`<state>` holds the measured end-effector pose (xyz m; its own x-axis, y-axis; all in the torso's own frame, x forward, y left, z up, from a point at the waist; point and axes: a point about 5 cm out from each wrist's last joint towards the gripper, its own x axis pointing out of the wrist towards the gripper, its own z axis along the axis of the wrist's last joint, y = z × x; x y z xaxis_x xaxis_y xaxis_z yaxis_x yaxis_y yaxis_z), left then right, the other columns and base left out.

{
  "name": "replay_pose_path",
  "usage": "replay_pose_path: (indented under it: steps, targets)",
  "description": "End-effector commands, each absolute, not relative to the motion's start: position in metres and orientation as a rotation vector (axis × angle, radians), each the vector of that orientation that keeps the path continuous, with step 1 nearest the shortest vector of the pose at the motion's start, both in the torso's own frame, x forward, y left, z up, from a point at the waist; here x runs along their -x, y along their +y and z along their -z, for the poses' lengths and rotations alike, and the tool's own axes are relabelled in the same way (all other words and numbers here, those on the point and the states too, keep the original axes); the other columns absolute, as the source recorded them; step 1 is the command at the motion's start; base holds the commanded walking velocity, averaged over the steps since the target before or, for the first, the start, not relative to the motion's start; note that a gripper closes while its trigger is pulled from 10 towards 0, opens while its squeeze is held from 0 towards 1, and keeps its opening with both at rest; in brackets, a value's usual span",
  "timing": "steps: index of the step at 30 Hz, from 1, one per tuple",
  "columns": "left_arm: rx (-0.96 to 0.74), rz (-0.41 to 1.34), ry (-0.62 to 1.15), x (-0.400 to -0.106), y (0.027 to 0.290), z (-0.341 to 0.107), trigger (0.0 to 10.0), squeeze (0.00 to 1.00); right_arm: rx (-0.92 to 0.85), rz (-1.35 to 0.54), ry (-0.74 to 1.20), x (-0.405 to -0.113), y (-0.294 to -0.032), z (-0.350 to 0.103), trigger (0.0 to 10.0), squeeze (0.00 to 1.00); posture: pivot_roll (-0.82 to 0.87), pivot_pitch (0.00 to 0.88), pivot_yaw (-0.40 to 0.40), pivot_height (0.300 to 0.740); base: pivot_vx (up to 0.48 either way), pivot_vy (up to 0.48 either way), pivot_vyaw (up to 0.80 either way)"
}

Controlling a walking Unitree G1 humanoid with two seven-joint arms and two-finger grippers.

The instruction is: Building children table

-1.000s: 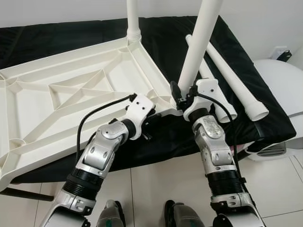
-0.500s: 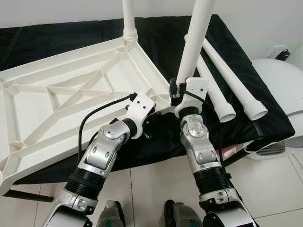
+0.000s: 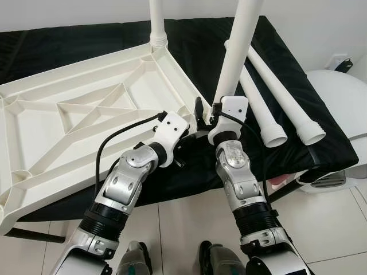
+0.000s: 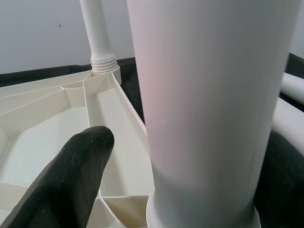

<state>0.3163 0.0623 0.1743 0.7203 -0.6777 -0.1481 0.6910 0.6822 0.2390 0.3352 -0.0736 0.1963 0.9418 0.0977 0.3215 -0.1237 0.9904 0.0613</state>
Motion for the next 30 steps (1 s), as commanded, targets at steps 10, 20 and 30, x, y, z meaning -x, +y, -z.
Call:
replay_pose_path:
  steps: [10,20,30]
  targets:
    - [-0.299,0.758,0.099,-0.316,0.062,-0.161,10.0,0.00,-0.113,-0.243,-0.407,-0.332,-0.090,-0.203,10.0,0.00,0.04,0.144,-0.019,0.740,0.000,0.000,0.00]
    - [-0.314,0.708,0.095,-0.326,0.081,-0.165,10.0,0.00,-0.097,-0.268,-0.421,-0.328,-0.111,-0.199,10.0,0.00,0.04,0.150,-0.018,0.740,0.000,0.000,0.00]
    - [-0.335,0.660,0.096,-0.333,0.098,-0.167,10.0,0.00,-0.085,-0.256,-0.417,-0.322,-0.133,-0.194,10.0,0.00,0.04,0.164,-0.017,0.740,0.000,0.000,0.00]
